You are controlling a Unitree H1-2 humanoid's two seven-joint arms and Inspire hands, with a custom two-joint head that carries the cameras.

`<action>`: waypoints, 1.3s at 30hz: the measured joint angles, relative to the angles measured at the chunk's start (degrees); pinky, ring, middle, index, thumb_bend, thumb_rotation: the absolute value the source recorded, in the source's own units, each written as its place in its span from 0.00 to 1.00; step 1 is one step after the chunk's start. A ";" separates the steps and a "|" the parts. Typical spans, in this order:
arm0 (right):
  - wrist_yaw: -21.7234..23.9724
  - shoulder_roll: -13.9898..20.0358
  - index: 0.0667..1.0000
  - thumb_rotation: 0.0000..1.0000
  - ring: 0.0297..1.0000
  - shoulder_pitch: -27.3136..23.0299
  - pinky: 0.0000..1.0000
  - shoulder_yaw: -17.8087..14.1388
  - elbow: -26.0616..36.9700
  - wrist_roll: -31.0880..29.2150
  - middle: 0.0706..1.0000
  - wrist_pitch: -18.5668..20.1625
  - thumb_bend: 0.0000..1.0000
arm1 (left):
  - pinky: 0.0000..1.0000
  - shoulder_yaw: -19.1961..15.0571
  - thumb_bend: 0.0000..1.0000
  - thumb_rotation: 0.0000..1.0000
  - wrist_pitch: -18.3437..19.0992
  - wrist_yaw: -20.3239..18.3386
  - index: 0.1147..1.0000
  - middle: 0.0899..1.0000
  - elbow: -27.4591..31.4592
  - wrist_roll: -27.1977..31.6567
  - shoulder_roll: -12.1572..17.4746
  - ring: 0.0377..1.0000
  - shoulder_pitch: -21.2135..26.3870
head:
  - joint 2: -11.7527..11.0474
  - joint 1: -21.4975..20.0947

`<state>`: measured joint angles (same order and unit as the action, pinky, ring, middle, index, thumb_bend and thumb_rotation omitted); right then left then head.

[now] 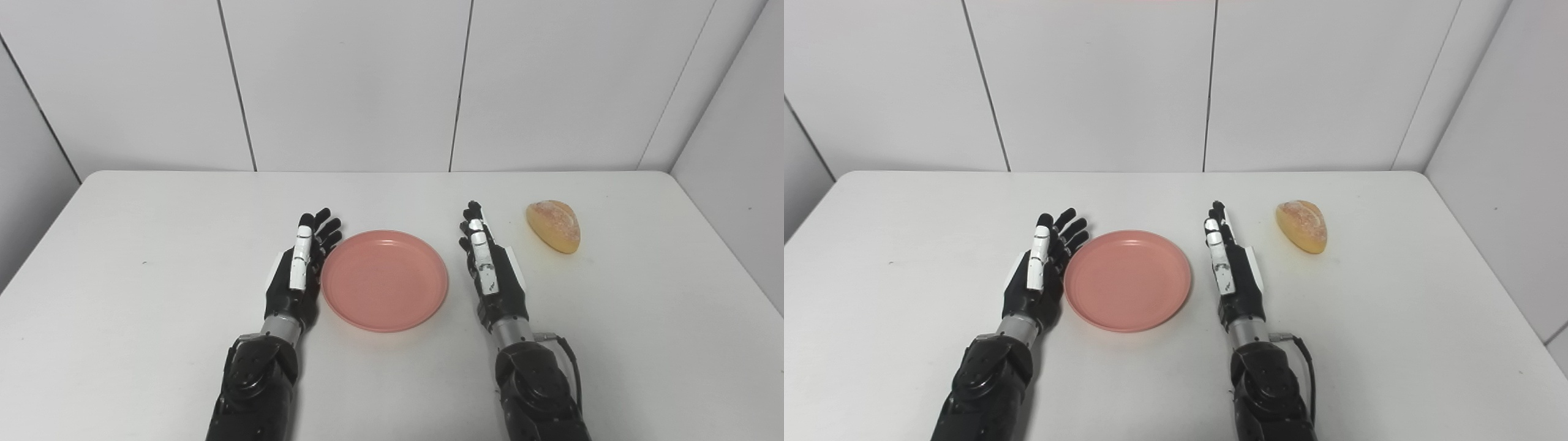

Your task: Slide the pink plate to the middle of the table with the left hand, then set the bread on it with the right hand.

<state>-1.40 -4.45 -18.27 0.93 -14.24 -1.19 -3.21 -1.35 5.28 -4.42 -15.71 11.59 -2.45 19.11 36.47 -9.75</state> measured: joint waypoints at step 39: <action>-19.70 15.30 0.92 0.54 0.87 -8.81 0.74 -0.26 -3.96 35.22 0.92 -0.74 0.77 | 1.00 -0.29 0.56 1.00 -9.08 0.67 0.96 0.98 -5.26 -4.58 1.85 0.99 1.47 | -0.62 -5.71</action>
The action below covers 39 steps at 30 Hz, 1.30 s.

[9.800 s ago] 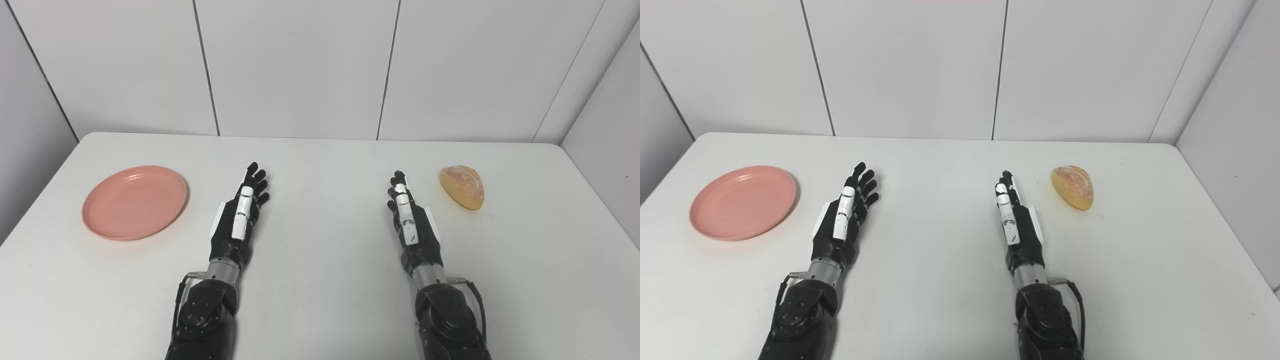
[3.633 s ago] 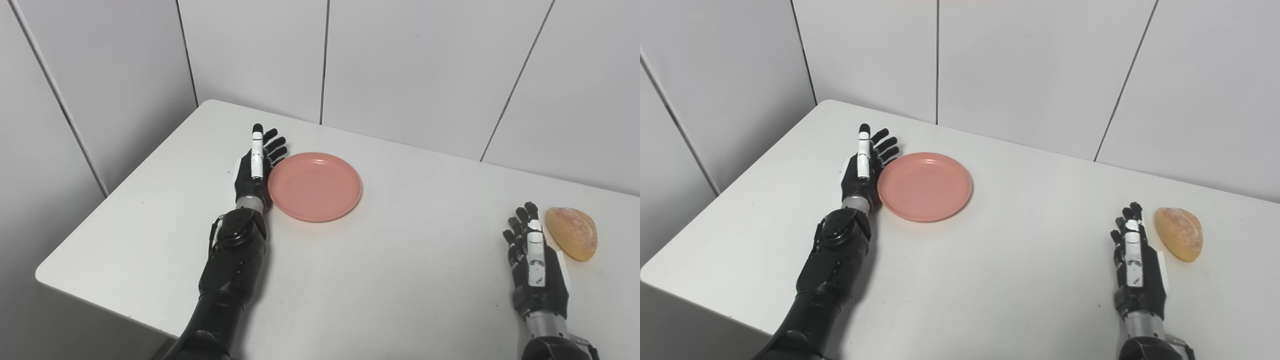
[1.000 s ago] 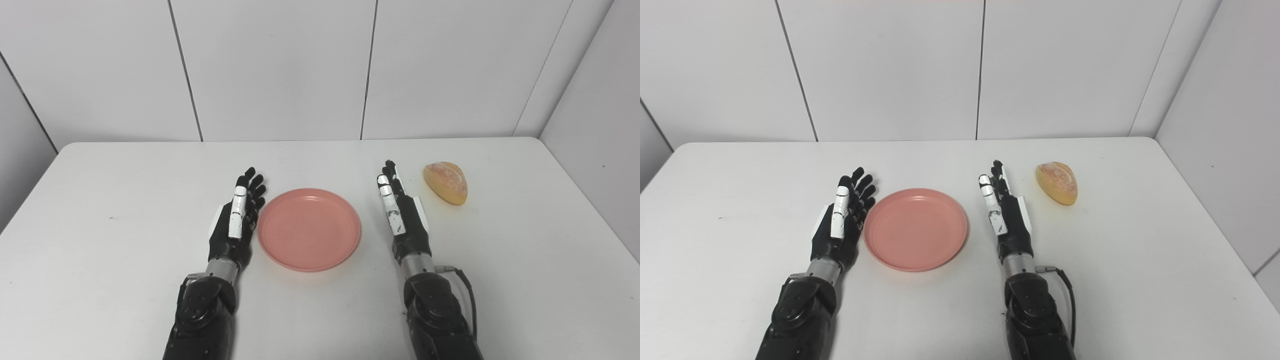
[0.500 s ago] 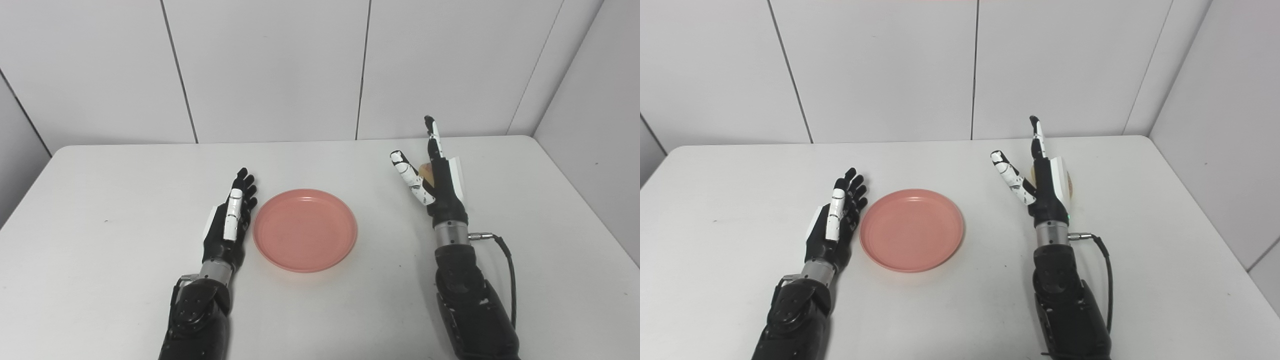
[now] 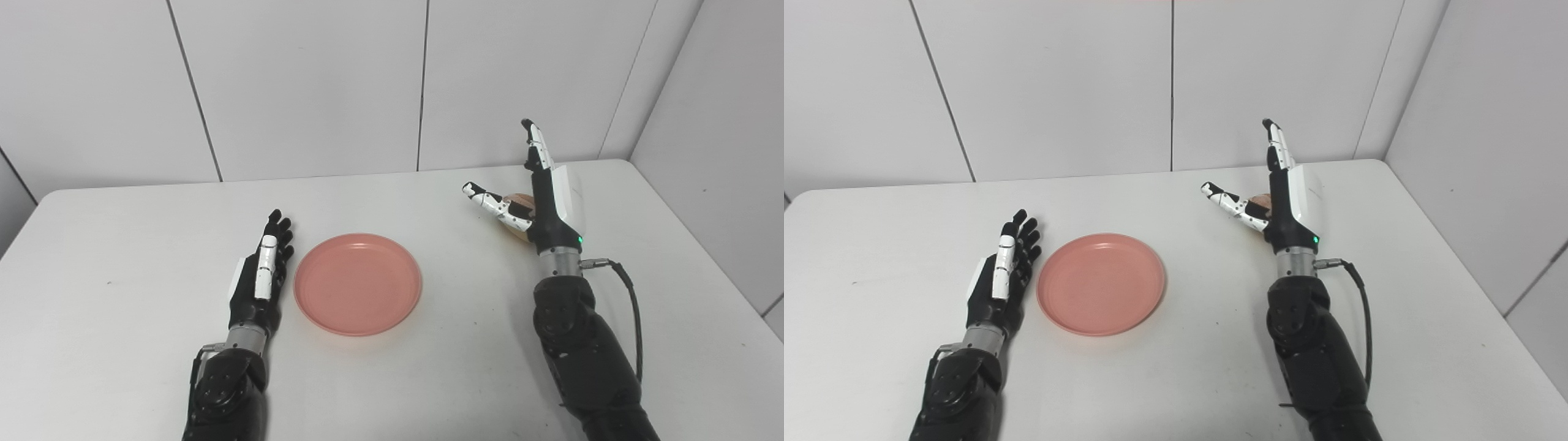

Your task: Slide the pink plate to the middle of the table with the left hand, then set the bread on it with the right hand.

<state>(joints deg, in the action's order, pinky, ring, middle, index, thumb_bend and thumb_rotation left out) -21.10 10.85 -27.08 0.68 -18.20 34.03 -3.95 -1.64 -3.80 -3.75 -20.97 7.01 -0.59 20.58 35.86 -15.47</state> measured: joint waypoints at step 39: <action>0.36 4.94 0.75 0.00 0.63 -2.44 0.52 3.91 -14.85 -0.87 0.73 7.61 0.46 | 1.00 0.24 0.52 1.00 -1.52 0.26 0.93 0.94 0.66 -1.39 0.56 0.97 -0.39 | 0.97 0.44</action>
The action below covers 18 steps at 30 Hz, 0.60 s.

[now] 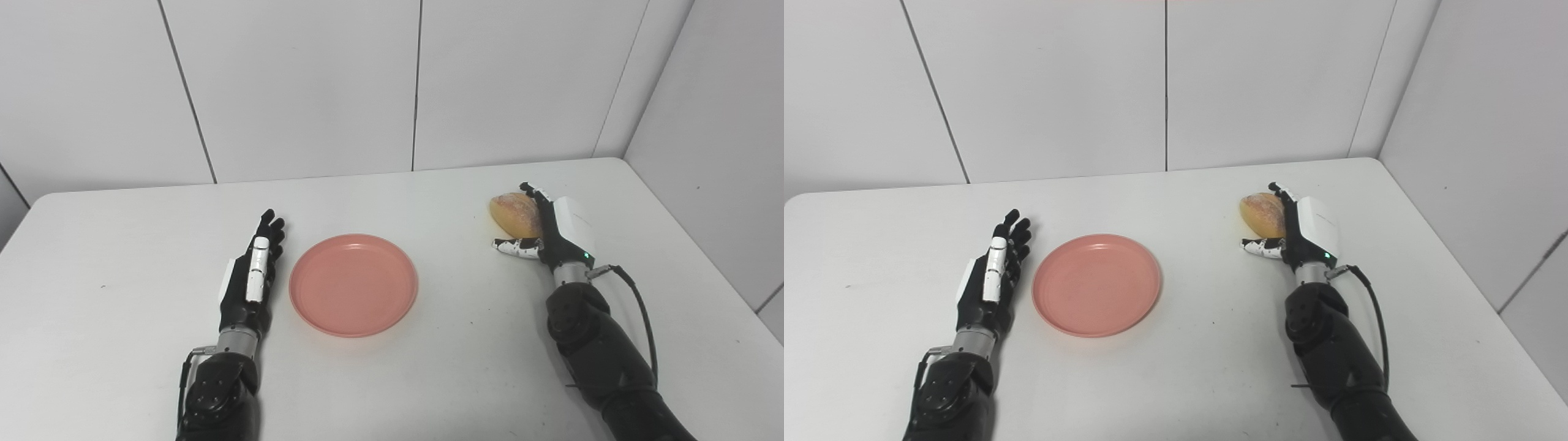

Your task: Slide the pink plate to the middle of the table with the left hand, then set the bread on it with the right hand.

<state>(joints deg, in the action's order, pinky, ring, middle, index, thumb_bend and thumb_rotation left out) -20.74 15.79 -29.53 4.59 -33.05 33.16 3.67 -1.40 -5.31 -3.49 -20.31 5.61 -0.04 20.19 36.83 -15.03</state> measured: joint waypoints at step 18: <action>-3.09 -0.09 0.66 0.00 0.40 0.00 0.32 -0.19 0.03 -3.07 0.46 -0.58 0.43 | 1.00 0.02 0.52 1.00 0.15 0.00 0.93 0.94 0.93 0.00 -0.04 0.97 -0.61 | 0.35 0.44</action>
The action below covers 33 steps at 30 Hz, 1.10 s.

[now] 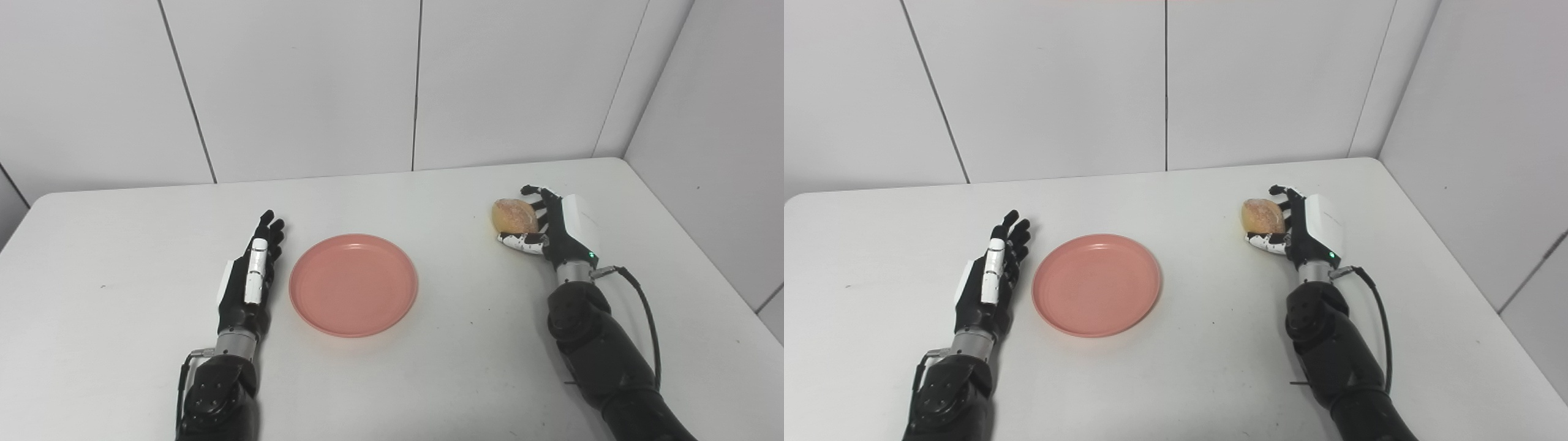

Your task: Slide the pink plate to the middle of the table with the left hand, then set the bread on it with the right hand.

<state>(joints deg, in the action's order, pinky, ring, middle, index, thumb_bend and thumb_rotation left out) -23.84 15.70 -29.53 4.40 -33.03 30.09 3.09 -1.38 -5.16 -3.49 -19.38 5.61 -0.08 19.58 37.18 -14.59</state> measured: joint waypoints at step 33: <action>10.53 -7.73 0.46 0.12 0.46 5.95 0.40 6.22 26.30 -1.98 0.53 -8.41 0.49 | 1.00 2.46 0.55 1.00 -0.19 -0.05 0.97 0.98 -0.69 -0.82 -0.72 0.99 0.39 | -1.05 4.13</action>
<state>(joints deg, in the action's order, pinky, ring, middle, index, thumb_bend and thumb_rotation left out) -13.31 7.98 -23.58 10.62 -6.72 28.10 -5.33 1.08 -5.34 -3.54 -20.07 4.79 -0.79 19.97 36.12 -10.46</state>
